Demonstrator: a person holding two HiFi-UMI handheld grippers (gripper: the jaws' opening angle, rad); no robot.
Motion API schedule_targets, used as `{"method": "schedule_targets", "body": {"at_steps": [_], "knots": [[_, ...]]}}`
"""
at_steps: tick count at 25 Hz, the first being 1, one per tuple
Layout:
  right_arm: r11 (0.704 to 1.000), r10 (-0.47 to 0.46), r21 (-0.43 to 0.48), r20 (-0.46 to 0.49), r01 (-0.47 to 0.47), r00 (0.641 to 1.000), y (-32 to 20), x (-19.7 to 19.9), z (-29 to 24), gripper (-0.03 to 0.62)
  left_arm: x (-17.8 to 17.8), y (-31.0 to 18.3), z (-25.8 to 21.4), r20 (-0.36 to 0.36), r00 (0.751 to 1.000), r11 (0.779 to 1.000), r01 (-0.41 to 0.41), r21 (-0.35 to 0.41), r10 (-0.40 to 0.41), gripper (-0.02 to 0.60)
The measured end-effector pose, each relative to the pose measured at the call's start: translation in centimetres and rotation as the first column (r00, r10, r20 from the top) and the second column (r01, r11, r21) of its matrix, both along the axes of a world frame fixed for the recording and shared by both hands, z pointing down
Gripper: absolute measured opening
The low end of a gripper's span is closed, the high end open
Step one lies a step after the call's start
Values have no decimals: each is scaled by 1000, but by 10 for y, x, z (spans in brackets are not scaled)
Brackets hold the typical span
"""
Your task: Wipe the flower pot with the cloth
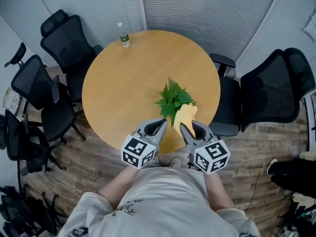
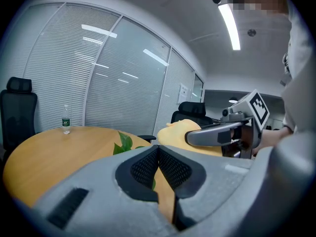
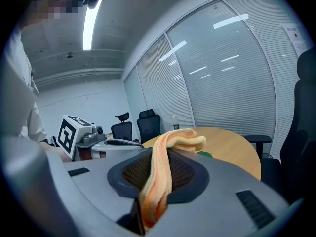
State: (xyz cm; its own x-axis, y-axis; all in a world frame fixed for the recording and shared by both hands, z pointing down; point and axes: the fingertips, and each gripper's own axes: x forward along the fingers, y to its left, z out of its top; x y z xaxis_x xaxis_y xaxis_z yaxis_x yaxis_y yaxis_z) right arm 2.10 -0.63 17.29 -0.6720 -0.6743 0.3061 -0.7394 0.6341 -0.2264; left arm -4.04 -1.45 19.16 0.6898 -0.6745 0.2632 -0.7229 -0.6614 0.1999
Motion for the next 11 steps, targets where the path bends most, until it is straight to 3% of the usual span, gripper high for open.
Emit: {"method": "schedule_targets", "body": {"at_steps": [11], "knots": [[1000,-12,5,-44,12,999,1,0,3,75,6,-2,0,-9,1000,1000,-21,-1,21,11]]}}
